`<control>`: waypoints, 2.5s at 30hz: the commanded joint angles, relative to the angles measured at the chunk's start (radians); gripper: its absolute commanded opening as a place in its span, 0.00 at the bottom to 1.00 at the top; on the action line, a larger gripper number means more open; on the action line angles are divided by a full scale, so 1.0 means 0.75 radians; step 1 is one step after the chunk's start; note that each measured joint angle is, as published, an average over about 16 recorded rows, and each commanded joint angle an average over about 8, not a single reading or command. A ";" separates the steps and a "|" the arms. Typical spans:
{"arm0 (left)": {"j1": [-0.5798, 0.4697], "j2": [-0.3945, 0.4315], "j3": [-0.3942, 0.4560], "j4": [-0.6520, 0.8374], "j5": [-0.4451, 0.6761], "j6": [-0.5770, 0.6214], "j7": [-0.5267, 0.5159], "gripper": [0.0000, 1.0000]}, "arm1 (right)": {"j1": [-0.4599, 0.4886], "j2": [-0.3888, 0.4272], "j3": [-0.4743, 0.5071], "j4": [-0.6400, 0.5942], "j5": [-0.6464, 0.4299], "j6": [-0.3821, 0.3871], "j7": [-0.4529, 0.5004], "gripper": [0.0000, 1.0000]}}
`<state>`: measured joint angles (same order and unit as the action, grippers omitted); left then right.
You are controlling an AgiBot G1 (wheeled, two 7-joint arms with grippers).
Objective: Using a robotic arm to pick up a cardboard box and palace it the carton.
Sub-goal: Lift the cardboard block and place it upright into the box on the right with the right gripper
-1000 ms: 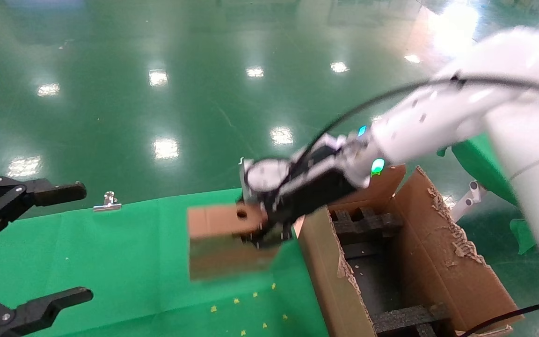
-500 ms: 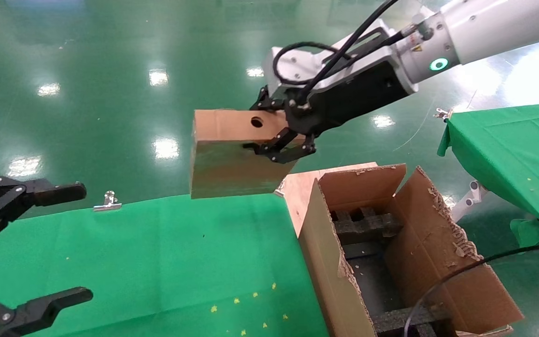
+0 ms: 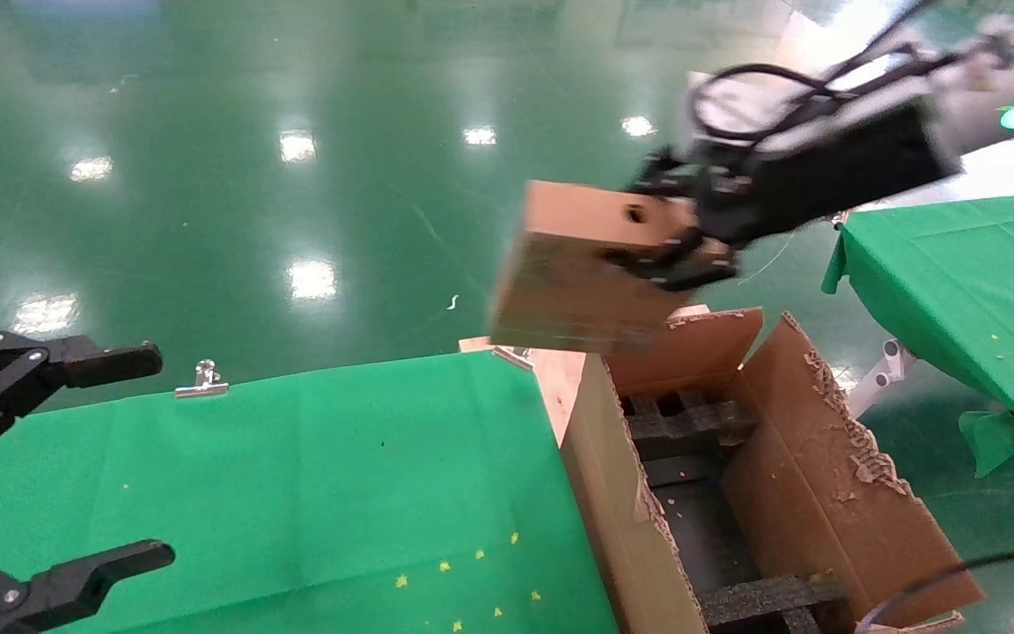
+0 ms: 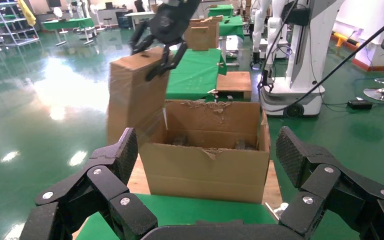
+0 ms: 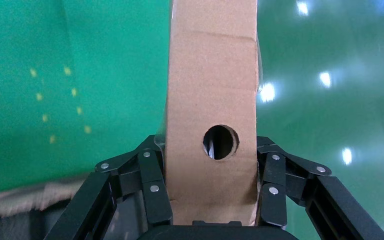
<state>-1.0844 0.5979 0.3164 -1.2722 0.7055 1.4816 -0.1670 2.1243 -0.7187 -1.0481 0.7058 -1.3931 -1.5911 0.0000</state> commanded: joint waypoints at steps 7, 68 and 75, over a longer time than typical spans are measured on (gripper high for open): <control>0.000 0.000 0.000 0.000 0.000 0.000 0.000 1.00 | 0.096 0.239 -0.140 0.106 -0.029 0.000 0.081 0.00; -0.001 -0.001 0.002 0.001 -0.002 -0.001 0.001 1.00 | -0.199 0.633 -0.521 0.863 -0.384 0.452 1.965 0.00; -0.001 -0.001 0.002 0.001 -0.002 -0.001 0.001 1.00 | -0.234 0.583 -0.552 0.864 -0.480 0.477 2.138 0.00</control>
<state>-1.0848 0.5973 0.3181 -1.2715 0.7042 1.4810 -0.1660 1.9519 -0.2784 -1.4601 1.3539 -1.7506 -1.2351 1.5956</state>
